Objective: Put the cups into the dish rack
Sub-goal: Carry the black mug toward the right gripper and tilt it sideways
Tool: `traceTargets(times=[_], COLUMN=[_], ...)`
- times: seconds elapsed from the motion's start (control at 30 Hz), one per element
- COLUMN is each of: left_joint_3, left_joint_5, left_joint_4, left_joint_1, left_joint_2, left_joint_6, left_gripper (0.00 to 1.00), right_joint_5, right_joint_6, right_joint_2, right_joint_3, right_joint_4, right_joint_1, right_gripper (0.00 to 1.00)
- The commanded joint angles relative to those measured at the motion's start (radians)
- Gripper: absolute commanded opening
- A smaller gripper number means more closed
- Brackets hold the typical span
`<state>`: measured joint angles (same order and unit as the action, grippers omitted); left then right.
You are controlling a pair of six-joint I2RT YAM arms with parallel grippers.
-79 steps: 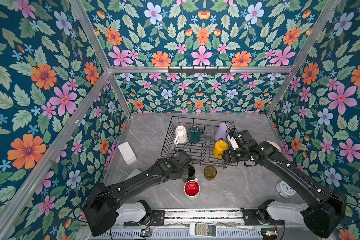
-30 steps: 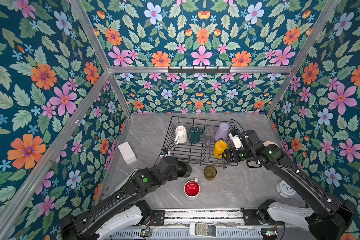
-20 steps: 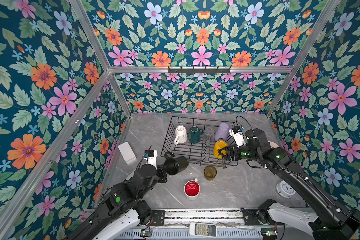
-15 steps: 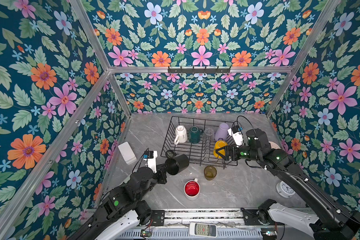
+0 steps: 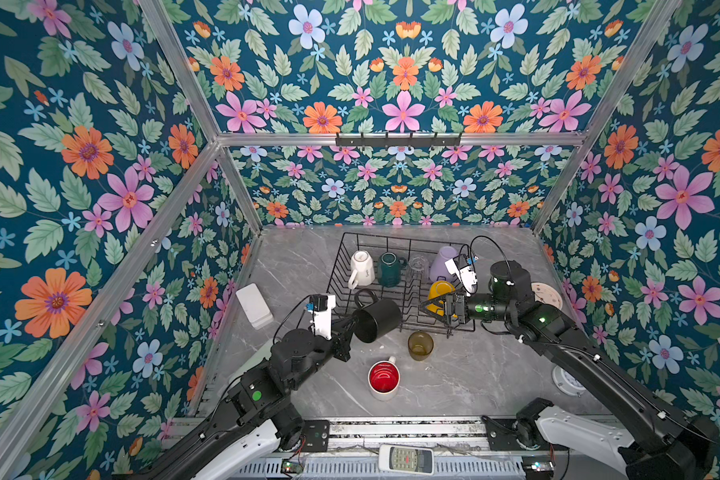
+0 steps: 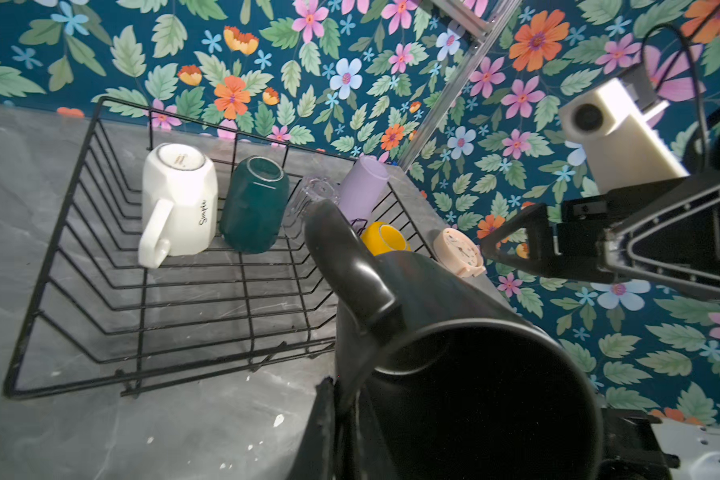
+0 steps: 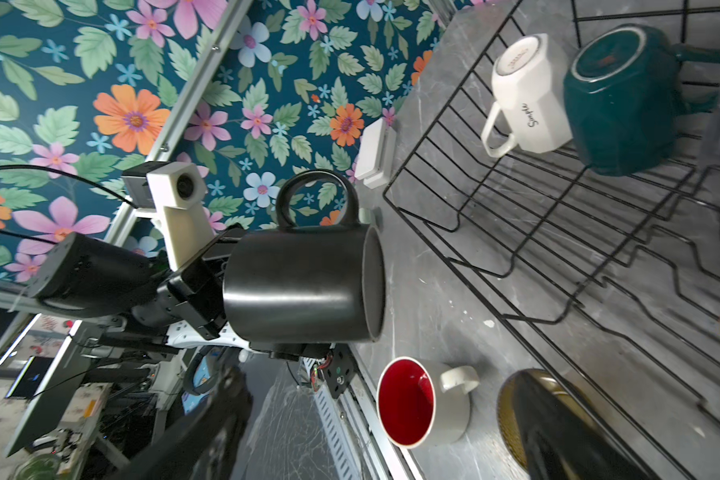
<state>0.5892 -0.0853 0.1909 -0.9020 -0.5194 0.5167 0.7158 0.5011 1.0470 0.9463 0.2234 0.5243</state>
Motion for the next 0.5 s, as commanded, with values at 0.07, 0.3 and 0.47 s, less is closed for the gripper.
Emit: traceTargets(times=[0.07,0.3,0.47], left_joint_3=[0.006,-0.022,-0.055], left_joint_5=[0.107,0.249,0.378], left_joint_4=[-0.238,-0.362,-0.461], left_joint_1=[0.005,0.052,0.131], left_joint_2=[-0.048,-0.085,-0.091], left_joint_6=[-0.005,0.028,0.076], left_gripper=[0.0,0.0,0.0], right_joint_5=[0.137,0.203,0.229], right_joint_6=[0.064,0.107,0.118], right_joint_2=[0.003,0.009,0.016], right_joint_3=[-0.03,-0.066,-0.079], right_joint_4=[-0.161,-0.237,-0.252], right_joint_1=[-0.011,-0.029,-0.034], right_gripper=[0.99,0.99,0.99])
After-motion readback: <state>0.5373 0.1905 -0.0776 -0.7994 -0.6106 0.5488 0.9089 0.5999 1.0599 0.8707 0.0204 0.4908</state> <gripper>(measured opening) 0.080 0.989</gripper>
